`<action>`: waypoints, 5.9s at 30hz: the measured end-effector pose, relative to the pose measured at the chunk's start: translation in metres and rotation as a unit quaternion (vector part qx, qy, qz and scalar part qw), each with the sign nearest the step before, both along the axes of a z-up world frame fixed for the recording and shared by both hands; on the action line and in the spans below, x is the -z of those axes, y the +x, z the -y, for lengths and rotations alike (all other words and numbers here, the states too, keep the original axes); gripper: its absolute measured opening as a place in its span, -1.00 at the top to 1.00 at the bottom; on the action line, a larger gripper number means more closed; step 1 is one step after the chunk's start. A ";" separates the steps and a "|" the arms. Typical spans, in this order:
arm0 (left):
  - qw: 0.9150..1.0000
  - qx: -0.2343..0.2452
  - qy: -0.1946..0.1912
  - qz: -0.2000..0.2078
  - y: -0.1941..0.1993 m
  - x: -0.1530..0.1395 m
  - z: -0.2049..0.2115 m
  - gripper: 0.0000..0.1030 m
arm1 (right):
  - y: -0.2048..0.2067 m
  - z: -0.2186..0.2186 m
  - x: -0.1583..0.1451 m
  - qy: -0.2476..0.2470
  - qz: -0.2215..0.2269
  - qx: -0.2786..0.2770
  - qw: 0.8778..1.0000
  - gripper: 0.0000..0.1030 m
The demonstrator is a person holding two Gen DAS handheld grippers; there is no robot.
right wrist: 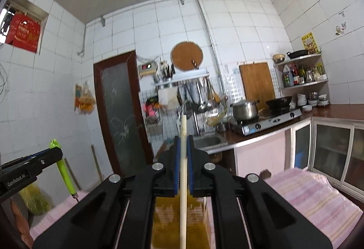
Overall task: Organize utensils
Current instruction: 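Lower the fork into the holder and open the left tool while the right tool releases its chopstick, then move both tools back down to the spoon and chopsticks on the table, then close the left tool on the grey spoon while the right tool grasps a chopstick, then raise the spoon over the holder while the right tool carries its chopstick there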
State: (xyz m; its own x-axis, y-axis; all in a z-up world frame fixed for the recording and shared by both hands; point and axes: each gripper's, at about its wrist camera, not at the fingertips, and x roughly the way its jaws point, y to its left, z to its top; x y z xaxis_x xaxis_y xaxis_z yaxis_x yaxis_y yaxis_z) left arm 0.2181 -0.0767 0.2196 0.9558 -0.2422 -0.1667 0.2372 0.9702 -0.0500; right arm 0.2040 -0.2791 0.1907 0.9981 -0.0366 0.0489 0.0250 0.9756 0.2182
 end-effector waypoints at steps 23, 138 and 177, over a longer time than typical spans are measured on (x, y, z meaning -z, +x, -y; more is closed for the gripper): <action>0.997 -0.026 0.016 -0.068 0.152 0.094 0.045 0.67 | 0.112 -0.017 0.045 -0.049 0.015 0.041 0.998 0.89; 0.922 0.014 0.036 -0.385 0.028 0.267 0.027 0.33 | 0.010 0.002 0.238 -0.012 -0.445 -0.033 0.895 0.88; 0.988 -0.018 0.053 -0.142 -0.054 0.145 -0.028 0.33 | -0.052 -0.009 0.121 -0.017 -0.192 -0.003 0.981 0.89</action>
State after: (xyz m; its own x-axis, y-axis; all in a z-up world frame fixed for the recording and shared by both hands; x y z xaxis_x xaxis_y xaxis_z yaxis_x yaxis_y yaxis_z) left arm 0.1643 -0.0487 0.0750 0.8741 -0.1752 -0.4531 0.1933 0.9811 -0.0064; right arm 0.1519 -0.2700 0.0693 0.9432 -0.0351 -0.3302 0.0929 0.9826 0.1609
